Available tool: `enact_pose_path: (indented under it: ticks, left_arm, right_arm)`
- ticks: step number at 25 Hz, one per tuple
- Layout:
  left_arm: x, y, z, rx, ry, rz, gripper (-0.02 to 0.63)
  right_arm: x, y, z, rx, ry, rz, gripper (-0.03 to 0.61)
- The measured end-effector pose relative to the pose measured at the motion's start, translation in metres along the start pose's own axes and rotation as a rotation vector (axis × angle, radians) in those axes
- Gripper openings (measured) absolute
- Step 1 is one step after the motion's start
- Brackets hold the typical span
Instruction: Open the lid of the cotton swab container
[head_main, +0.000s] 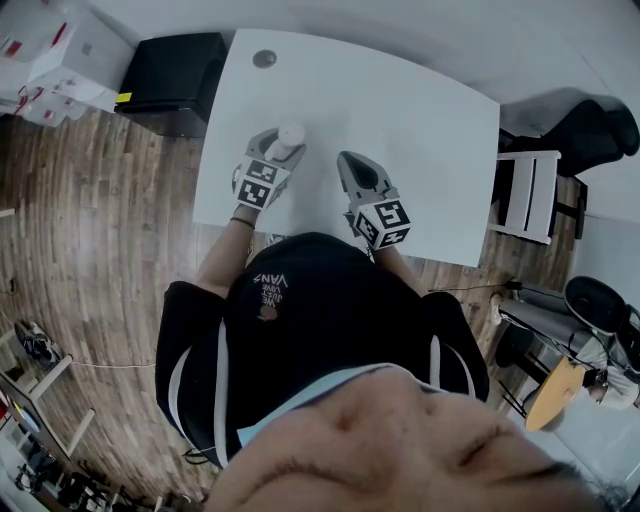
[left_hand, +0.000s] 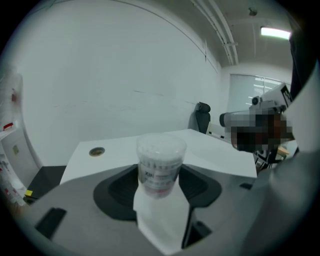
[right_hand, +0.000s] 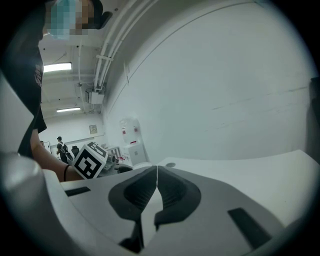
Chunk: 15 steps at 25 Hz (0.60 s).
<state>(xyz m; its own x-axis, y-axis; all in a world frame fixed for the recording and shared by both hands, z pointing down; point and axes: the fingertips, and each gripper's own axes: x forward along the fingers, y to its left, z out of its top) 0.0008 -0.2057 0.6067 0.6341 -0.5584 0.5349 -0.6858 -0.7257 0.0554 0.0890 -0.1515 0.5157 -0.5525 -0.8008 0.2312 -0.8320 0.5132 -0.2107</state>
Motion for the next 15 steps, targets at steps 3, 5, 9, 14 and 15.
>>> enact_pose_path:
  ticks: [3,5,9,14,15]
  left_arm:
    - [-0.009,0.001,0.015,0.008,-0.023,-0.007,0.261]
    - [-0.015,-0.001,0.025,0.021,-0.038,-0.016,0.261]
    - [-0.028,-0.005,0.038,0.057,-0.045,-0.031,0.261]
    - [-0.038,-0.01,0.044,0.097,-0.031,-0.031,0.261]
    - [-0.04,-0.012,0.044,0.099,-0.029,-0.032,0.261]
  right_arm:
    - [0.002,0.003,0.004,-0.005,-0.011,0.004,0.014]
    - [0.003,0.005,0.006,-0.008,-0.016,0.007,0.014]
    - [0.003,0.01,0.01,-0.018,-0.022,0.014,0.014]
    - [0.002,0.014,0.015,-0.03,-0.035,0.023,0.014]
    - [0.002,0.015,0.015,-0.032,-0.036,0.025,0.014]
